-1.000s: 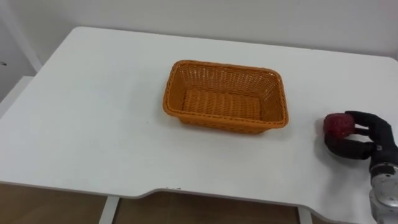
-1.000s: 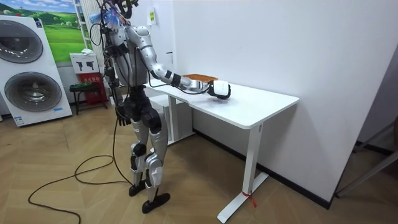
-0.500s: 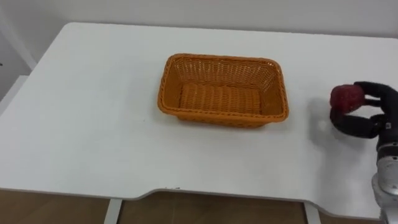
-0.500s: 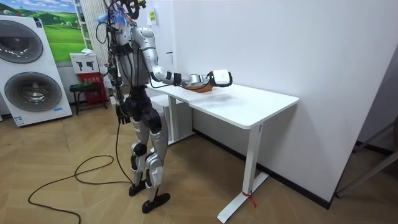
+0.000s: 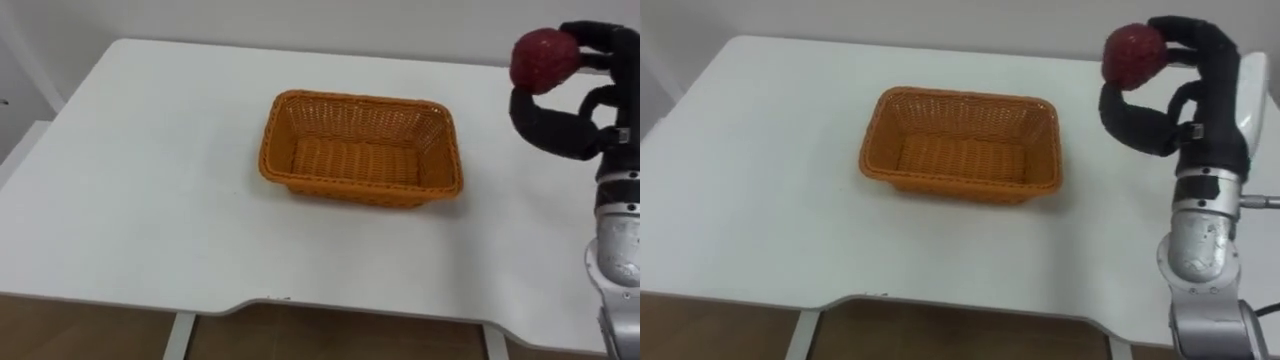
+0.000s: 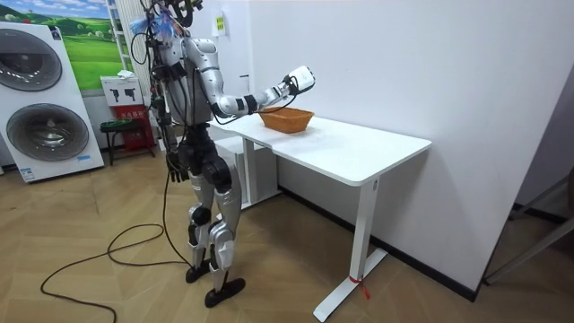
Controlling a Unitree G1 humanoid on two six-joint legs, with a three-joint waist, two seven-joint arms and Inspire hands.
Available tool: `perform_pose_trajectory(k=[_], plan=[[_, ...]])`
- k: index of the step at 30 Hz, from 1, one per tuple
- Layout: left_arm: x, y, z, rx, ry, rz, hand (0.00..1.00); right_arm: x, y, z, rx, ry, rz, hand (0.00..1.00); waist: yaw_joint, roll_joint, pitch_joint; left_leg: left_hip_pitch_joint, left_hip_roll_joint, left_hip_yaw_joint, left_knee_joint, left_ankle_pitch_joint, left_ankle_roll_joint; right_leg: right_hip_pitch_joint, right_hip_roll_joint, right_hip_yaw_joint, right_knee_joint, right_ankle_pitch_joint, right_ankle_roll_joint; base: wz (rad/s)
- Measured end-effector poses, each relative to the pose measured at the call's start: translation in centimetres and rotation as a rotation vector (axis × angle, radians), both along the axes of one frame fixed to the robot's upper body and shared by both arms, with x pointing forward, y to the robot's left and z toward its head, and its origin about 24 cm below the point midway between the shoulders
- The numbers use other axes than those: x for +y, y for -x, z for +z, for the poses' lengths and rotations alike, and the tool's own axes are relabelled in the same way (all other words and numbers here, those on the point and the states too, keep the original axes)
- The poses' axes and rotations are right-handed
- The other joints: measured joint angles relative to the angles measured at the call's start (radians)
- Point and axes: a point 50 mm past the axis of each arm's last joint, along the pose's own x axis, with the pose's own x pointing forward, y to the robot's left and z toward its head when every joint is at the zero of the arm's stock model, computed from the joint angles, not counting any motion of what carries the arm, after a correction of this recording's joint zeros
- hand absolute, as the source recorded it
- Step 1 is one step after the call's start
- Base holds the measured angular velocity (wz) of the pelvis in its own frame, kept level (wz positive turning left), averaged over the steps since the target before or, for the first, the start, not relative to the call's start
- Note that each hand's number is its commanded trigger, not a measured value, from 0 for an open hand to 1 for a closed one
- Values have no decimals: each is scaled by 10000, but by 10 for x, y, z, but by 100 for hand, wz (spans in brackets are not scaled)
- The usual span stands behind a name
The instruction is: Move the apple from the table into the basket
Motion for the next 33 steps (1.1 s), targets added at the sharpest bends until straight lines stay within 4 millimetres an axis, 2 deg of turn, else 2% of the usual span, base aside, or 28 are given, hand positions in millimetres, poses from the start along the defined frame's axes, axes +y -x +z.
perform_pose_trajectory(k=[5, 9, 11, 12, 18, 20, 24, 26, 28, 33], plan=[[-5, -18, -2, -244, 144, -657, 0, 34, -2, -5, 708, 824, 1880, 100, 121, 152, 32, -164, 5, -7, 56, 11, -7, -159, 0, -8, 22, 23, -14, 0], [-8, -26, -2, -351, 261, -916, 0, 48, -2, -12, 1259, 1111, 2796, 100, 343, 152, 32, -122, 6, -5, 43, 16, -9, -174, 2, -18, -20, 23, -13, 0], [-9, -28, -2, -367, 361, -948, 0, 54, -1, -15, 1464, 1131, 3175, 70, 358, 139, 32, -114, 5, -6, 39, 16, -9, -175, -1, -32, -35, 23, -13, 0], [-9, -28, -2, -362, 390, -949, 0, 58, -1, -17, 1627, 1158, 3417, 2, 360, 132, 31, -113, 4, -6, 34, 16, -9, -173, -6, -54, -37, 23, -13, 0], [-9, -35, -1, -625, 383, -955, 0, 78, 2, -29, 2302, 1431, 4219, 0, 531, 5, 40, -79, 9, 3, -51, 16, -9, -150, -2, -55, -83, 23, -13, 0], [-9, -38, -1, -684, 371, -937, 0, 84, 3, -31, 2345, 1264, 4417, 0, 571, -78, -3, -104, -1, 0, -49, 16, -9, -116, -6, -61, -181, 25, -10, 0], [-11, -38, -2, -647, 409, -1118, 0, 87, 3, -32, 2429, 1253, 4607, 0, 557, -136, -25, -112, -1, 5, -41, 16, -9, -106, -9, -70, -183, 27, -7, 0], [-12, -38, -2, -637, 444, -1143, 0, 88, 3, -32, 2489, 1265, 4690, 0, 572, -146, -3, -109, 0, 18, -31, 16, -9, -99, -9, -75, -179, 29, -5, 0], [-14, -37, -2, -582, 472, -1252, 0, 88, 4, -34, 2563, 1245, 4703, 0, 562, -114, 72, -109, 3, 11, -14, 16, -9, -88, -7, -82, -177, 39, -4, 0], [-16, -35, -3, -503, 523, -1239, 0, 87, 4, -37, 2693, 1099, 4670, 0, 533, -58, 128, -139, 4, -3, -31, 13, -8, -92, -3, -88, -165, 61, 6, 0]])
